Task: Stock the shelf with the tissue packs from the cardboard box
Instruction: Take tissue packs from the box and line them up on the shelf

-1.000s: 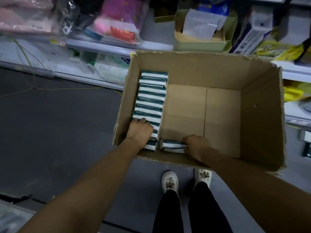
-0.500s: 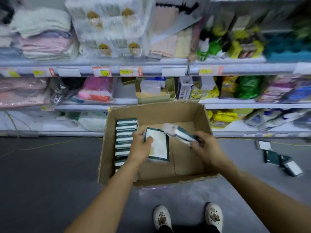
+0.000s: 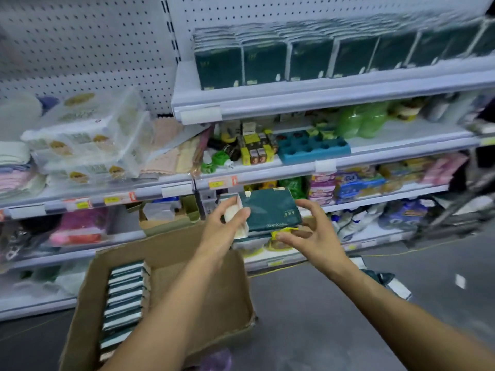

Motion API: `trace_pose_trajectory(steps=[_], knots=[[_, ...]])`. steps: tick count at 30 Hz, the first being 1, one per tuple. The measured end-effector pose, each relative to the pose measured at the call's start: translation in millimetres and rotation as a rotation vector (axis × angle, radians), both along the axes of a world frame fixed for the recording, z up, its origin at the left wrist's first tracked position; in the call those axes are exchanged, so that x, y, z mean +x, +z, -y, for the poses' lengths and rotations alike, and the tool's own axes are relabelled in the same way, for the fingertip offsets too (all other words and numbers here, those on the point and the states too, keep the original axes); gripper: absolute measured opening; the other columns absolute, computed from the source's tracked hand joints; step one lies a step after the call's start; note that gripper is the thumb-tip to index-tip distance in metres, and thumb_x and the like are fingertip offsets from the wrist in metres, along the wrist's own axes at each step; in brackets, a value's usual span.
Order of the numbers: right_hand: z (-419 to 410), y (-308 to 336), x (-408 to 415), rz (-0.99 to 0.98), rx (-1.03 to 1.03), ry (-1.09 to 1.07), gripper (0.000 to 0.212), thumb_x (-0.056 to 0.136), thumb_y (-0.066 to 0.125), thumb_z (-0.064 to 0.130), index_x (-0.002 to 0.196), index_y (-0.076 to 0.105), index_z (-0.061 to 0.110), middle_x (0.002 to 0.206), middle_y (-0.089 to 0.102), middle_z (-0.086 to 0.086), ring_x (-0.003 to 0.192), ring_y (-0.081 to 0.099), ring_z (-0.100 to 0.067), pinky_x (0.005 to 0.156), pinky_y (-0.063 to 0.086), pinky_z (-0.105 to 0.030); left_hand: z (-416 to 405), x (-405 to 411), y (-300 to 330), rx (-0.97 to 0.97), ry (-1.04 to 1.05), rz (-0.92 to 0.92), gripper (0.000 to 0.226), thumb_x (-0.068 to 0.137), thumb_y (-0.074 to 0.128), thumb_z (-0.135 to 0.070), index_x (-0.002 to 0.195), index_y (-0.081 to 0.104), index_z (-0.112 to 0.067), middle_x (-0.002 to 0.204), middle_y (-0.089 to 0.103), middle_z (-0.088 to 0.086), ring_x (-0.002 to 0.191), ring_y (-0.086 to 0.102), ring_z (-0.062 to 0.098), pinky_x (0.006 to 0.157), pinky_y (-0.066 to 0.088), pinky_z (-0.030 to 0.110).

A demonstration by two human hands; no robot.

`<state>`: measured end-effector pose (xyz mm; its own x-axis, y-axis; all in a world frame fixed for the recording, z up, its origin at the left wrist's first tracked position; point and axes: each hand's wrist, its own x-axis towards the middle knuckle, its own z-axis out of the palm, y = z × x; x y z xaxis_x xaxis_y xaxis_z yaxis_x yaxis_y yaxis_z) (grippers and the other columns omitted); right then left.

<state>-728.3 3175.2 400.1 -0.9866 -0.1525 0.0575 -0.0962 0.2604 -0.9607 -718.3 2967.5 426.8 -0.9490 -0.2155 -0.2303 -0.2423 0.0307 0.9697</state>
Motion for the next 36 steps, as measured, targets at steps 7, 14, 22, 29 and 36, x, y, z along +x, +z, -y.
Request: trace_pose_trajectory(steps=[7, 14, 22, 29, 36], knots=[[-123, 46, -35, 0.461, -0.419, -0.169, 0.021, 0.081, 0.075, 0.025, 0.093, 0.068, 0.011, 0.078, 0.07, -0.004, 0.067, 0.062, -0.015, 0.065, 0.047, -0.029, -137, -29, 32, -0.014, -0.101, -0.228, 0.031, 0.086, 0.073, -0.035, 0.112, 0.059, -0.048, 0.124, 0.061, -0.002, 0.106, 0.063, 0.015, 0.086, 0.057, 0.037], [-214, 95, -61, 0.287, -0.652, -0.345, 0.014, 0.084, 0.065, -0.001, 0.09, 0.059, 0.01, 0.076, 0.067, -0.006, 0.062, 0.059, -0.017, 0.061, 0.045, -0.029, -232, -63, 60, -0.149, -0.15, -0.255, 0.032, 0.094, 0.064, -0.021, 0.124, 0.057, -0.03, 0.118, 0.057, -0.012, 0.098, 0.055, 0.0, 0.077, 0.048, 0.01], [-308, 126, -110, 0.079, -0.492, -0.555, 0.034, 0.079, 0.076, 0.012, 0.111, 0.066, 0.007, 0.099, 0.072, -0.011, 0.081, 0.07, -0.023, 0.062, 0.055, -0.03, -282, -117, 95, -0.296, -0.356, -0.392, 0.087, 0.093, 0.065, -0.013, 0.146, 0.012, -0.057, 0.135, 0.041, -0.025, 0.107, 0.058, -0.003, 0.081, 0.055, 0.021], [-357, 162, -185, -0.14, -0.26, -0.532, 0.015, 0.084, 0.073, 0.008, 0.09, 0.062, 0.016, 0.093, 0.071, -0.006, 0.084, 0.068, -0.021, 0.075, 0.057, -0.035, -330, -204, 121, -0.288, -0.322, -0.404, 0.076, 0.089, 0.071, -0.021, 0.146, 0.023, -0.036, 0.134, 0.048, -0.003, 0.1, 0.059, 0.013, 0.075, 0.056, 0.033], [-422, 218, -306, -0.432, 0.218, -0.492, 0.027, 0.079, 0.074, 0.02, 0.102, 0.061, 0.025, 0.097, 0.068, 0.0, 0.092, 0.065, -0.021, 0.086, 0.054, -0.043, -377, -303, 148, -0.475, -0.382, -0.456, 0.073, 0.087, 0.073, -0.024, 0.145, 0.03, -0.033, 0.122, 0.05, -0.007, 0.104, 0.053, 0.015, 0.08, 0.052, 0.032]])
